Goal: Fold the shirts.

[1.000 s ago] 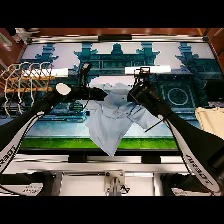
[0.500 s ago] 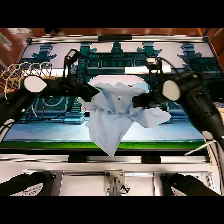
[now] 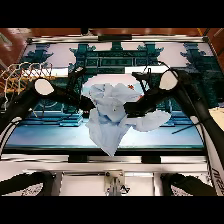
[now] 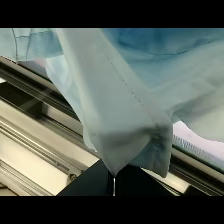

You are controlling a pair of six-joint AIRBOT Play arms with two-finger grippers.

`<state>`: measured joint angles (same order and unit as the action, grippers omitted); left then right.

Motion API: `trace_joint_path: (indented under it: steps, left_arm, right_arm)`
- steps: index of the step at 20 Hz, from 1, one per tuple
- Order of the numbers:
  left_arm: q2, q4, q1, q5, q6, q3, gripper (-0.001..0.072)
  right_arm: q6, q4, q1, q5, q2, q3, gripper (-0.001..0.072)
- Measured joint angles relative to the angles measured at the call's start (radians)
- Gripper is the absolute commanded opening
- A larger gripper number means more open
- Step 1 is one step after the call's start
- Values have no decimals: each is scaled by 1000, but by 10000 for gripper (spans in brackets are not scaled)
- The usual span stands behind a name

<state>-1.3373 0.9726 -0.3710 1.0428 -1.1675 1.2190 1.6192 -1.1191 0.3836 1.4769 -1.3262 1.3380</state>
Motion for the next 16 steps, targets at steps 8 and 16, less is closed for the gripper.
trace_joint_path:
  steps: [8,16]
  left_arm:
    - [-127,-36,-46,-216,-3,0,49]
    - [-181,-80,-89,-330,28,0,49]
  right_arm:
    - [193,-171,-4,33,-111,0,515]
    - [386,-257,59,-30,-124,-36,652]
